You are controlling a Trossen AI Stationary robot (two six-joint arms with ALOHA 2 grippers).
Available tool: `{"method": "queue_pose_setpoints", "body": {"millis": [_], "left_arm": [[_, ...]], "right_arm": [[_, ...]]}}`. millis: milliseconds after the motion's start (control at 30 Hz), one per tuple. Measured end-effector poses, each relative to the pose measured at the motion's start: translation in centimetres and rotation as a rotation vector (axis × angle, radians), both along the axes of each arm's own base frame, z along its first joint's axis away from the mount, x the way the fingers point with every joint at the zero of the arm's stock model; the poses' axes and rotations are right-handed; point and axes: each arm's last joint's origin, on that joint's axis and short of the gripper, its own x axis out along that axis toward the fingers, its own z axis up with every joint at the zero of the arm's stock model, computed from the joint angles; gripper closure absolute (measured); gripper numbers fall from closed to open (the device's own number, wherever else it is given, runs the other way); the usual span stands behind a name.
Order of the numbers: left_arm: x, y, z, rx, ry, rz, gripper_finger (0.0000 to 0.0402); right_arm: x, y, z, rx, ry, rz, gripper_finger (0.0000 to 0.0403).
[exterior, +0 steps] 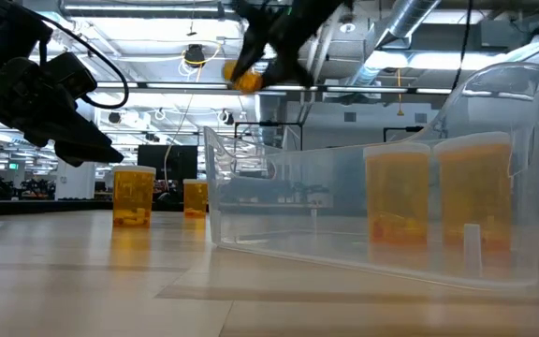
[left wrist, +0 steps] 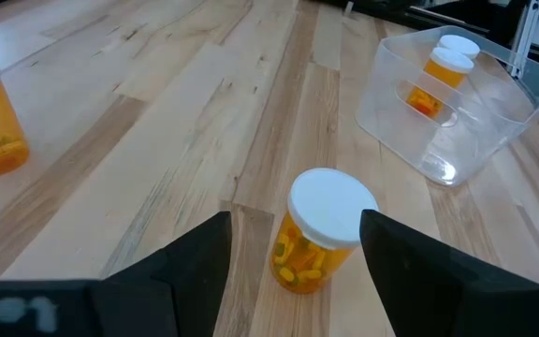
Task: Pick and place pill bottles into a basket
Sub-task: Put the orange pill bottle into the transparent container
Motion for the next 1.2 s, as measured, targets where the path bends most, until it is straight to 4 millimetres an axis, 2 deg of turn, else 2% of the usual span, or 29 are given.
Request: {"method": "queue_pose_setpoints", "body": {"millis": [267, 400, 467, 733, 933, 1067, 1200], "left_arm": [[0.0, 0.0, 0.0, 0.0, 0.0, 0.0, 0.0175], [0.0, 0.0, 0.0, 0.0, 0.0, 0.0, 0.0175], [0.0, 0.0, 0.0, 0.0, 0.0, 0.0, 0.0175], [0.0, 0.0, 0.0, 0.0, 0.0, 0.0, 0.0175], [0.0, 0.0, 0.0, 0.0, 0.0, 0.0, 0.0175], [0.0, 0.0, 0.0, 0.0, 0.0, 0.0, 0.0175], [0.0, 0.0, 0.0, 0.0, 0.0, 0.0, 0.0175]], "right_arm": [[-3.7, 5.7, 6.3, -0.149, -0.116, 0.016, 0.0223], [-5.7, 8.8, 8.3, -0.191, -0.161, -0.002, 0.0221], [-6.8, 10.3, 8.6, -0.208, -0.177, -0.019, 0.0222], [-11.6, 16.2, 6.8, -0.179, -0.217, -0.11, 0.022], [-15.1, 20.5, 4.4, -0.166, -0.264, -0.159, 0.0223], [-16.7, 22.7, 2.0, -0.169, -0.278, -0.164, 0.0221], [-17.7, 24.4, -1.4, -0.218, -0.28, -0.168, 0.0217]]}}
